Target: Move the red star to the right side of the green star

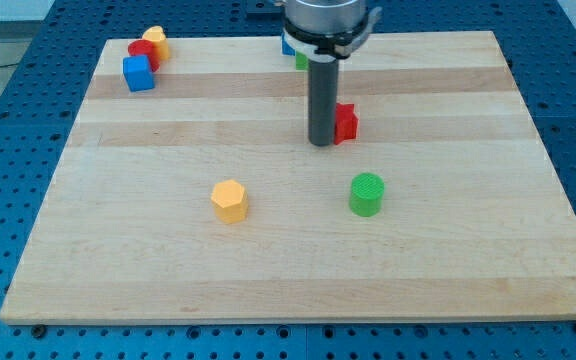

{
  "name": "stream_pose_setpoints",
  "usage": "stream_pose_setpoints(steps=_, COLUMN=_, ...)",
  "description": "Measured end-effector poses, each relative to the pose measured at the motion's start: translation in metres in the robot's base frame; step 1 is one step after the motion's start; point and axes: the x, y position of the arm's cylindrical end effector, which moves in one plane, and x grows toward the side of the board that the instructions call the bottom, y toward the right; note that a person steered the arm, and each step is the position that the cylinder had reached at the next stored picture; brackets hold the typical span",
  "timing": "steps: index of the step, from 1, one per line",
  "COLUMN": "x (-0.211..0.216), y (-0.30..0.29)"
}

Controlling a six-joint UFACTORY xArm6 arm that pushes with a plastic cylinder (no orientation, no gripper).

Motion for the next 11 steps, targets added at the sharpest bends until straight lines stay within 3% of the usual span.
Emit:
stream_pose_setpoints(steps=2, x=-0.002, y=0.047)
stream_pose_setpoints(steps=8, x=-0.124, y=0.049)
stream_pose_setpoints(steps=11, x=-0.152, y=0.056)
